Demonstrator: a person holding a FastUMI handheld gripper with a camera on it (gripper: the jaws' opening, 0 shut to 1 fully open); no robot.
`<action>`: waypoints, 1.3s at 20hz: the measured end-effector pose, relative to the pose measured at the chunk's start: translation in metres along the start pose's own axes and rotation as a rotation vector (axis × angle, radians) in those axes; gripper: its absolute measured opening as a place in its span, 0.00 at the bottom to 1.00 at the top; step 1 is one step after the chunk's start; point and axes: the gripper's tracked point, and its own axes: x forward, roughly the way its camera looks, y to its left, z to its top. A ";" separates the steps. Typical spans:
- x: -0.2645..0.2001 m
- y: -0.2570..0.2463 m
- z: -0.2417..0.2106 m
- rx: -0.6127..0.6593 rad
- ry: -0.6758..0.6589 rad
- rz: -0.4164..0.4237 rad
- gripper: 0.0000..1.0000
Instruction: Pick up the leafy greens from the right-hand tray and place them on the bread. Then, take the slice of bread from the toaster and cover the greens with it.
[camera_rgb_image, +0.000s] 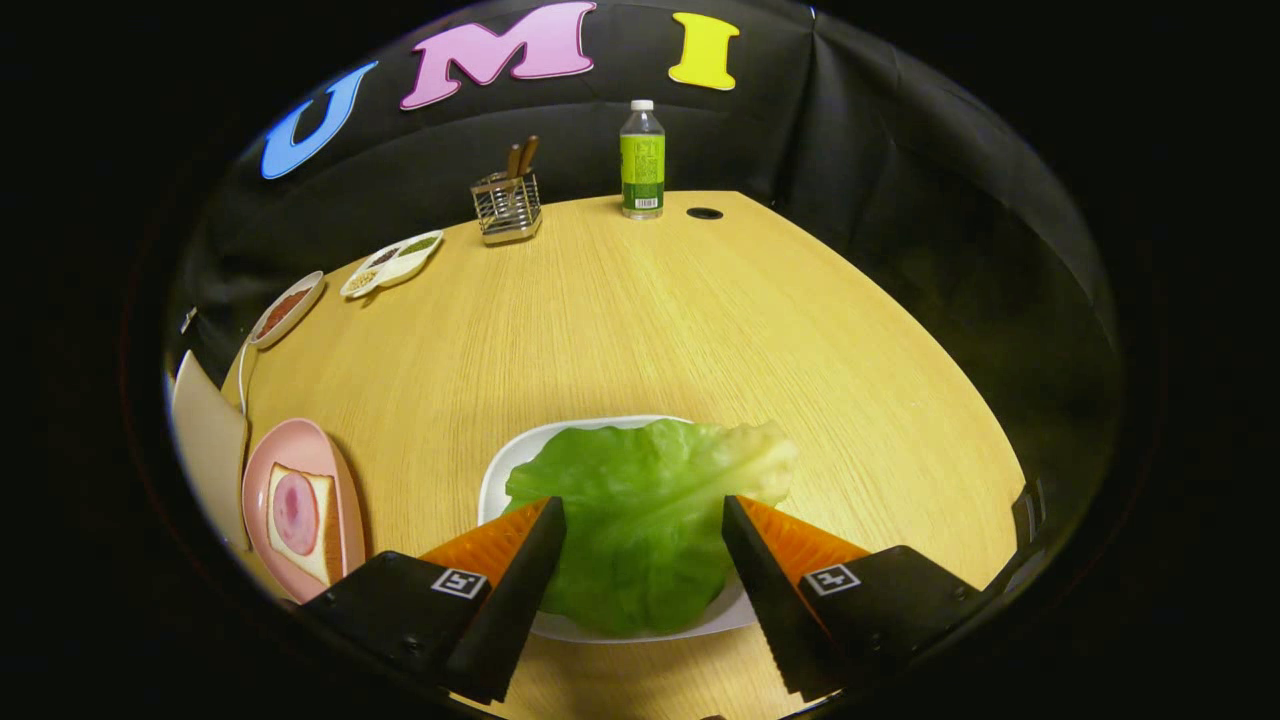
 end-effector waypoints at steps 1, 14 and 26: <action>0.002 0.000 0.002 0.001 -0.004 -0.002 0.96; 0.000 0.010 -0.004 -0.003 0.071 0.005 0.19; -0.041 0.032 0.024 -0.058 0.040 0.168 0.05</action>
